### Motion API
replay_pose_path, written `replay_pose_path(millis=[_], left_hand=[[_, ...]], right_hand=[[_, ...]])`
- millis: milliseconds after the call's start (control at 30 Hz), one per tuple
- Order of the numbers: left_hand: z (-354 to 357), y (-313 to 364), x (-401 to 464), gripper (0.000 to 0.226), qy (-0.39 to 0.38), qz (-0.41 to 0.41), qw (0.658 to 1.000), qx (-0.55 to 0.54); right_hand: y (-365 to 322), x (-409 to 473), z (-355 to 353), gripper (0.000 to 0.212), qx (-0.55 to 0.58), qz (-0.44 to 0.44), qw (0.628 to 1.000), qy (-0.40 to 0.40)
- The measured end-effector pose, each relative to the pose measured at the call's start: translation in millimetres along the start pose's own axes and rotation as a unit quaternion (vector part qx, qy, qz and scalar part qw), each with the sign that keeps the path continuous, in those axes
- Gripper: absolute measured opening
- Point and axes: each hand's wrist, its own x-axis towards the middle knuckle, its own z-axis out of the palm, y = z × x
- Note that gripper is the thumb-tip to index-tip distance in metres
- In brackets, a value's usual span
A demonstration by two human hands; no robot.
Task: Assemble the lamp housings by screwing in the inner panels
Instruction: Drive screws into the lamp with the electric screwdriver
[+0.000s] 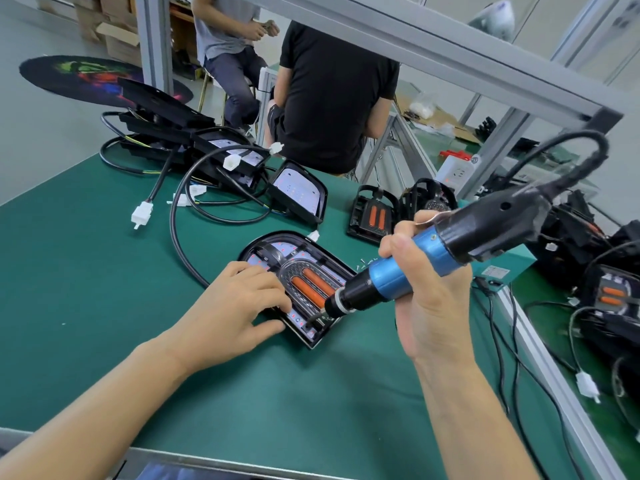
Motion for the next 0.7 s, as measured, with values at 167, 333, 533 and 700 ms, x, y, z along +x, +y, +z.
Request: replay_pose_path(millis=[167,333,533,700], left_hand=[[4,2,-5,0.024,0.008,-0.004,1.0,0.005],[7,2,-7,0.025,0.011,0.001,1.0,0.017],[9,4,-7,0.029,0.023,0.007,1.0,0.004],[9,3,-8,0.031,0.028,0.0,1.0,-0.01]], right_hand=[[-21,6,-19,0.036,0.022,-0.078,0.991,0.102],[-49,11,-59,0.042,-0.045,-0.127,0.974,0.184],[-63,30,-125,0.041,-0.188,0.041,0.96,0.202],[-20,40,-166,0.055,-0.311,0.291,0.89,0.166]])
